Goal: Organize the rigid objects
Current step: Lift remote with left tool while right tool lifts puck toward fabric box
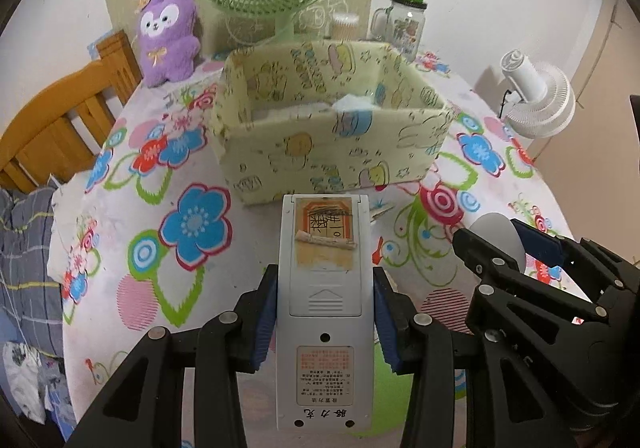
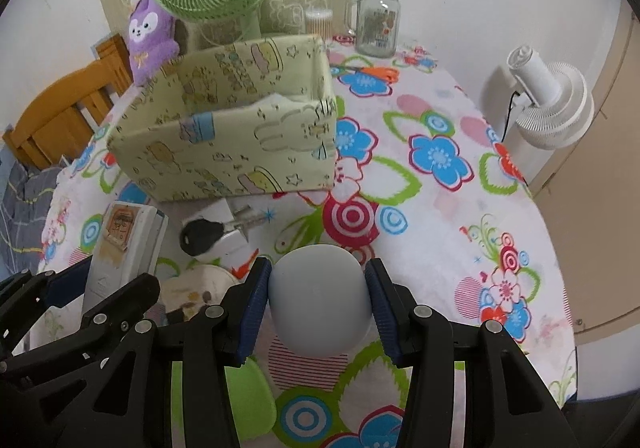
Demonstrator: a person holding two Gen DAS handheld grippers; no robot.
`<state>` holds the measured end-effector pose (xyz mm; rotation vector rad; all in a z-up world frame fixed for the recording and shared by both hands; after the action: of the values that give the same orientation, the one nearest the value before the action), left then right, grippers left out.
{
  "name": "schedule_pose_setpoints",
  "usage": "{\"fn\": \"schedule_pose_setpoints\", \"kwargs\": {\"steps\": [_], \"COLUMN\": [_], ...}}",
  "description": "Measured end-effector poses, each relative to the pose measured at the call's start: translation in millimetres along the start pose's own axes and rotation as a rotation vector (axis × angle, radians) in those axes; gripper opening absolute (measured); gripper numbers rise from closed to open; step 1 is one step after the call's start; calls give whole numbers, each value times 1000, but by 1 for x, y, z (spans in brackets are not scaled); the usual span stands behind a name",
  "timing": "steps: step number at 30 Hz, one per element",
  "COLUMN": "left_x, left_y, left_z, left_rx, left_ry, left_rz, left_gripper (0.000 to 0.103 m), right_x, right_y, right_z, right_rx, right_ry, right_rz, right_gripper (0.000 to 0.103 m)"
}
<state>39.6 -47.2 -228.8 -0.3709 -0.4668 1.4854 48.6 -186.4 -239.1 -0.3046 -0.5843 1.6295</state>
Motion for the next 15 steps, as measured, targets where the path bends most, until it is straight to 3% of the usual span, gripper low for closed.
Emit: {"fn": "schedule_pose_setpoints", "kwargs": {"steps": [15], "left_x": [12], "left_y": [-26], "left_z": [42], "left_rx": [-81], "left_ry": [15], "left_rz": [-36], "left_gripper": [45], "right_x": [18], "right_y": [-22], "right_z": [52], "right_rx": [-79], "right_ry": [-2], "right_rz": [5], "right_gripper": [52]}}
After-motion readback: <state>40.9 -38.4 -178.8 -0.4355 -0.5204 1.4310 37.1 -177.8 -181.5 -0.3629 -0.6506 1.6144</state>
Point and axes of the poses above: each gripper's, at about its wrist camera, not at the fingertips, and z roughly against the way its jaws point, x to its left, y to its underside, the point moved 1 cm from there along -z, roughly the way its jaws point, and after that the axes turned 7 degrees about -y, right-handed, at the moved point
